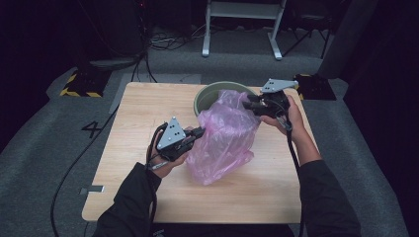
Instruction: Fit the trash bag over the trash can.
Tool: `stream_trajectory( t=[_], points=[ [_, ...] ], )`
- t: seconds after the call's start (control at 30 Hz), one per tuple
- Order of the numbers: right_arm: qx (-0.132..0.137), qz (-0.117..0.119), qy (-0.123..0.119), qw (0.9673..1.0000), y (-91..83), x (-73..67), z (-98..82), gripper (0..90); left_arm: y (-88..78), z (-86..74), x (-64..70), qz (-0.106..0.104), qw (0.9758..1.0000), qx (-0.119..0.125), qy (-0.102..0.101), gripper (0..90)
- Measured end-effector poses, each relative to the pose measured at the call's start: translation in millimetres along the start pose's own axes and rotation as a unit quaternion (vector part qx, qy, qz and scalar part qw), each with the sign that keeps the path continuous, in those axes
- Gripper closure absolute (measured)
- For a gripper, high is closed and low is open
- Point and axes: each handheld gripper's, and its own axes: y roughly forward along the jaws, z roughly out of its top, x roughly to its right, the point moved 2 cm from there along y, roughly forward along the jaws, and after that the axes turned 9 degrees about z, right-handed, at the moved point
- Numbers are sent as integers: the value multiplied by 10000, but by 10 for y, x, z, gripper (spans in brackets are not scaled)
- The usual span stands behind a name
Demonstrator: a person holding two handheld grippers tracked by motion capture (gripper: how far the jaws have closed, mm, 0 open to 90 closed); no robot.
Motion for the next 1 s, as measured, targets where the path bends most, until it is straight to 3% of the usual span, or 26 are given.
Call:
stream_trajectory(
  t=[0.07,0.13,0.2,0.23,0.27,0.33,0.37,0.4,0.43,0.53,0.57,0.63,0.73,0.83,0.87,0.93,0.97,1.0],
  points=[
    [-193,192,-135,9995,32,-35,15,747,4,3,3,-2,10000,13,0,888],
    [-546,291,-203,9979,76,-50,36,741,8,4,8,-11,10000,6,22,889],
    [-668,439,-167,9967,102,-62,49,653,13,8,20,-20,10000,7,22,889],
    [-668,439,-167,9967,102,-62,49,653,13,8,20,-20,10000,7,22,889],
    [-780,511,-180,9955,131,-83,59,503,15,9,24,-12,10000,8,24,889],
    [-818,488,-197,9953,137,-92,58,450,16,9,27,1,10000,1,29,889],
    [-746,250,-205,9967,132,-106,54,381,14,8,24,4,10000,0,21,889],
    [-746,250,-205,9967,132,-106,54,381,14,8,24,4,10000,0,21,890],
    [-494,153,-94,9986,90,-112,56,332,11,6,22,-3,10000,-10,18,890],
    [-285,87,-12,9996,41,-119,63,287,5,7,19,5,10000,-10,38,890],
    [-39,163,-36,9999,-38,-169,72,249,4,6,20,9,10000,-15,37,892],
    [33,190,-72,9998,-68,-188,73,247,4,6,21,8,10000,-27,42,892],
    [217,-106,-160,9996,-234,-262,65,225,7,4,27,11,10000,-46,38,894],
    [353,-140,-156,9992,-317,-276,49,225,4,6,33,17,10000,-48,49,894],
    [460,-235,-234,9984,-427,-299,18,251,6,6,31,26,10000,-57,45,894],
    [546,-146,-230,9981,-468,-314,2,263,7,5,30,32,10000,-54,34,895],
    [745,192,-336,9965,-565,-408,-64,263,9,5,30,34,10000,-57,38,894],
    [753,270,-424,9959,-583,-452,-92,263,13,5,30,26,10000,-58,39,894]
  ],
)
